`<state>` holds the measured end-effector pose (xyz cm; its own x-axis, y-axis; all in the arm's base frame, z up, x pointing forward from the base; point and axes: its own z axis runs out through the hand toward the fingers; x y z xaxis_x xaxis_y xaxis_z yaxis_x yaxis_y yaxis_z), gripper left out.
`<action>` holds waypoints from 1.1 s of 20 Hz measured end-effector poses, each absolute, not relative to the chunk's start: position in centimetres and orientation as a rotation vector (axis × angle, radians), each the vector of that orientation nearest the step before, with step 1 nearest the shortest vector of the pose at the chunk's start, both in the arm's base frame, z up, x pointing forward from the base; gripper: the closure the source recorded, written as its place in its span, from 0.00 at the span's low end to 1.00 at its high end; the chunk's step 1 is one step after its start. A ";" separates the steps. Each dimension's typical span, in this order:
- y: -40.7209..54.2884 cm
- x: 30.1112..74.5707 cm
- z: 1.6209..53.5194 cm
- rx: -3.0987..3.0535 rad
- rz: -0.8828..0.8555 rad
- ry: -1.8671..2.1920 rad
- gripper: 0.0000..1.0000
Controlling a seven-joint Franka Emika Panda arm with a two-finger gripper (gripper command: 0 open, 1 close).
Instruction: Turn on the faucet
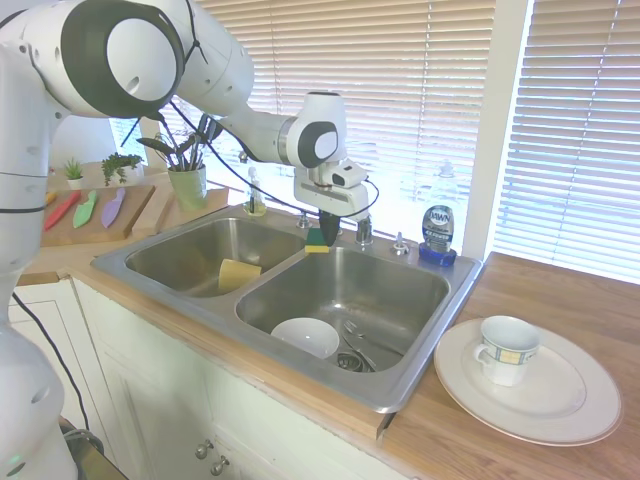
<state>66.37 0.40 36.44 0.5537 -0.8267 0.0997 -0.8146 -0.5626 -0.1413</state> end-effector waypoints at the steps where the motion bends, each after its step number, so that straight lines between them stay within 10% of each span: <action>1: 0.4 66.7 36.8 -2.682 -0.292 1.431 1.00; 10: 1.6 66.2 37.8 -2.546 -0.724 1.473 1.00; 22: 1.9 65.1 39.3 -2.452 -0.872 1.464 1.00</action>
